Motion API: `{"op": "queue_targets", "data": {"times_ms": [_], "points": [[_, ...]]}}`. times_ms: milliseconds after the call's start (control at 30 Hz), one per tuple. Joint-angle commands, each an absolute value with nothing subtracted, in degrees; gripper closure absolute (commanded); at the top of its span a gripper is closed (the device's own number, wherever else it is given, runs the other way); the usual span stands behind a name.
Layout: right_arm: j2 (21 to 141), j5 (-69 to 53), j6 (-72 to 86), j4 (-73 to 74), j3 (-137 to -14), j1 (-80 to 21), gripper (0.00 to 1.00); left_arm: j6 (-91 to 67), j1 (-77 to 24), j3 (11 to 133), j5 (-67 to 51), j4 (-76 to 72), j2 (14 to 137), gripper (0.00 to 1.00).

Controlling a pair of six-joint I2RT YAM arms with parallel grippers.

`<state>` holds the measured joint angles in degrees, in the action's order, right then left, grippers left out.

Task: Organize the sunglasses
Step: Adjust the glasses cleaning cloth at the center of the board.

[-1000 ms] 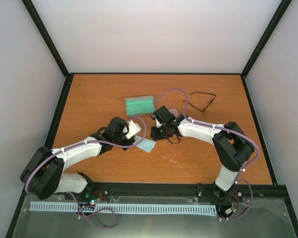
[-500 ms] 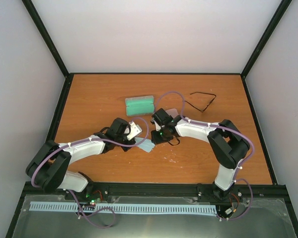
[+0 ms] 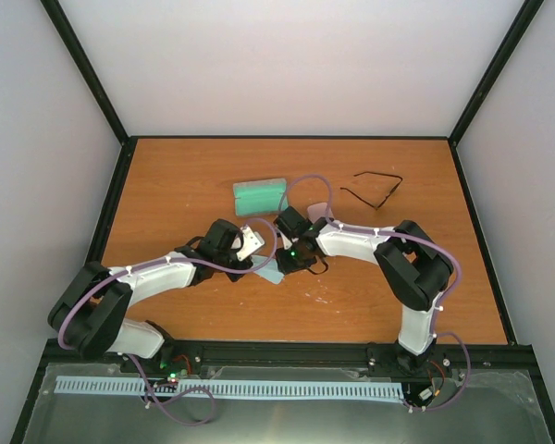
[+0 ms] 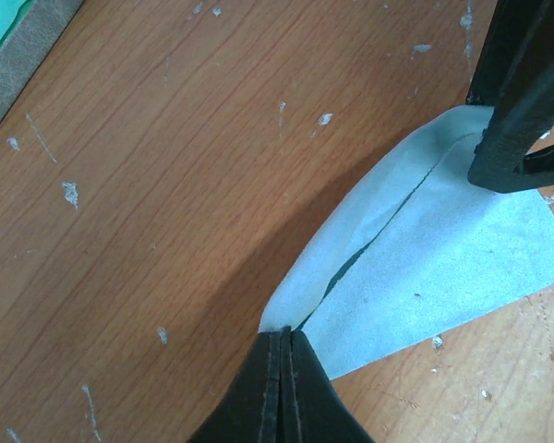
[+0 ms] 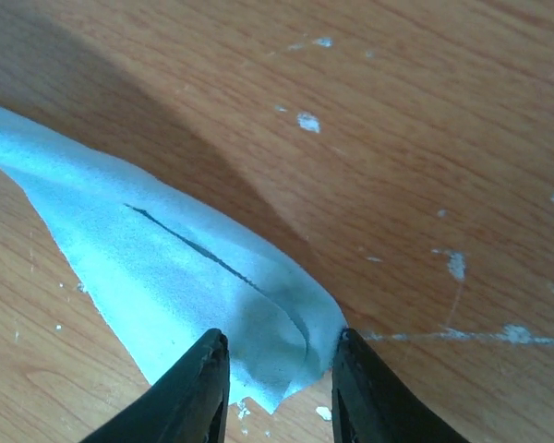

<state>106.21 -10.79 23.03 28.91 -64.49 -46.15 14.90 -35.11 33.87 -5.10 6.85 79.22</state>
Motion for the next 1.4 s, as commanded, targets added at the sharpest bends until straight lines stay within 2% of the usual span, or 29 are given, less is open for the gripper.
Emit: {"op": "queue_targets", "data": {"times_ms": [0, 167, 200, 500, 733, 967, 1133, 1233, 1333, 1367], "points": [[109.2, -9.8, 23.6, 31.0, -64.8, -47.2, 0.70, 14.5, -35.1, 35.6, -4.7, 6.0, 78.6, 1.00], [110.1, -9.7, 24.0, 31.1, -64.8, -47.5, 0.96, 14.4, -35.1, 35.5, -4.7, 6.0, 78.6, 0.99], [110.0, -9.5, 23.9, 31.1, -64.8, -47.5, 0.97, 14.5, -35.1, 35.6, -4.7, 6.0, 78.6, 0.99], [105.1, -6.2, 22.5, 29.6, -65.3, -46.5, 0.97, 13.8, -35.1, 37.0, -5.7, 6.1, 78.8, 1.00], [103.9, -5.2, 21.3, 29.2, -66.1, -45.5, 0.97, 13.4, -32.2, 39.4, -8.4, 4.3, 87.3, 0.99], [106.8, -5.2, 17.5, 31.3, -69.4, -41.9, 0.97, 10.8, -28.8, 47.4, -13.4, 7.0, 99.7, 0.99], [108.5, -6.4, 14.0, 32.9, -71.8, -38.5, 0.97, 10.0, -28.0, 49.7, -14.7, 8.6, 101.3, 1.00], [108.7, -7.4, 13.2, 34.1, -72.8, -37.6, 0.89, 9.9, -27.9, 50.0, -15.4, 8.8, 101.9, 1.00], [107.0, -6.9, 14.0, 34.1, -72.6, -37.3, 0.69, 9.8, -27.9, 50.0, -15.5, 8.8, 102.1, 1.00], [106.5, -6.7, 14.1, 34.0, -72.7, -37.3, 0.67, 9.8, -27.9, 49.9, -15.6, 8.8, 102.0, 0.99]]}}
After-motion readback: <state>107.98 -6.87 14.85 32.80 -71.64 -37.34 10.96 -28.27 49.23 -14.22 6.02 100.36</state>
